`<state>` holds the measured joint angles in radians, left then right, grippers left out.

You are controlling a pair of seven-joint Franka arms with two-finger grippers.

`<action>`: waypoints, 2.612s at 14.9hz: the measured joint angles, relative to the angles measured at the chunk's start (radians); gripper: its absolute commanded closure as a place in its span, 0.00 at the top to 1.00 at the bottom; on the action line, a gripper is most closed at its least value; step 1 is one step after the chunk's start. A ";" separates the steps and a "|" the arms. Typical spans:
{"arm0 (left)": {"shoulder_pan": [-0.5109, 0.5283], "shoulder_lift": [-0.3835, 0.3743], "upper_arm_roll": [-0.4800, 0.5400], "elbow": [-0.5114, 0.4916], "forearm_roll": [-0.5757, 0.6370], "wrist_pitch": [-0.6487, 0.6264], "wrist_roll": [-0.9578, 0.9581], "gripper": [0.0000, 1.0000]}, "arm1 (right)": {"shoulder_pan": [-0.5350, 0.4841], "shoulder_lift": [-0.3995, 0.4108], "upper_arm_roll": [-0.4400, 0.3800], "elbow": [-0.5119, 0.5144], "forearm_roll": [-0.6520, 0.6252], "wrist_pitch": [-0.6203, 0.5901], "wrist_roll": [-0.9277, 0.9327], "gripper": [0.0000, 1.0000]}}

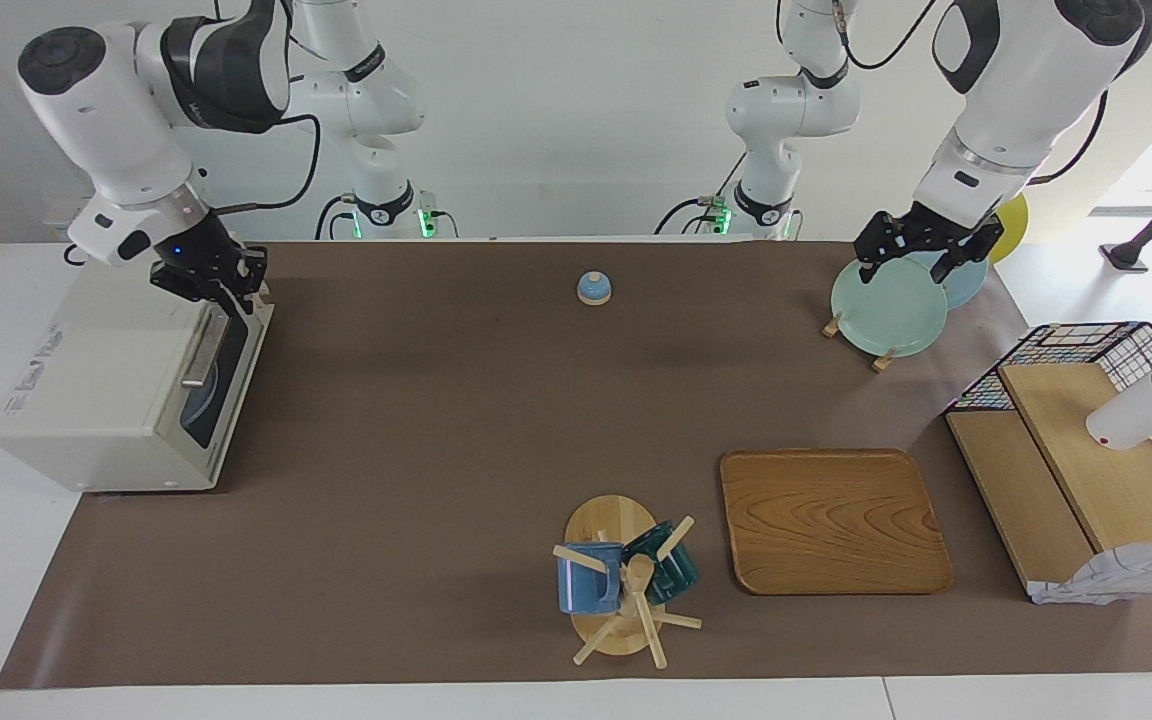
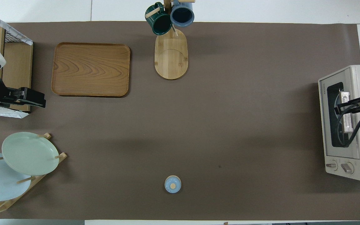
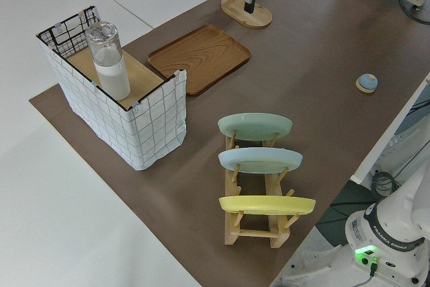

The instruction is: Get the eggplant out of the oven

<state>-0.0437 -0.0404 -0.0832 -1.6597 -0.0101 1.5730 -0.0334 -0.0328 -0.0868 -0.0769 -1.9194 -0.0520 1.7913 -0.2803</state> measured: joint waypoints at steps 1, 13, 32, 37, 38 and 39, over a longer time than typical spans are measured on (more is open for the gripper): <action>0.000 0.000 0.000 0.000 0.000 0.000 0.000 1.00 | -0.015 0.002 -0.001 -0.026 -0.022 0.027 0.000 0.00; 0.000 0.000 0.000 0.000 0.000 0.000 0.000 1.00 | -0.039 0.028 -0.001 -0.119 -0.116 0.152 0.024 0.00; 0.000 0.000 0.000 0.000 0.000 0.000 0.000 1.00 | 0.123 0.239 0.026 -0.290 0.001 0.561 0.271 0.03; 0.000 0.000 0.000 0.000 0.000 0.000 0.000 1.00 | 0.139 0.223 0.024 -0.159 -0.001 0.392 0.273 0.28; 0.000 0.000 0.000 0.000 0.000 0.000 0.000 1.00 | 0.139 0.209 0.022 -0.136 -0.005 0.328 0.273 0.29; 0.000 0.000 0.000 0.000 0.000 0.000 0.000 1.00 | 0.137 0.193 0.017 -0.124 -0.014 0.280 0.273 0.29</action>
<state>-0.0437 -0.0404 -0.0832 -1.6597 -0.0101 1.5730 -0.0334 0.1047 0.1062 -0.0598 -2.0435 -0.0656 2.0714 -0.0078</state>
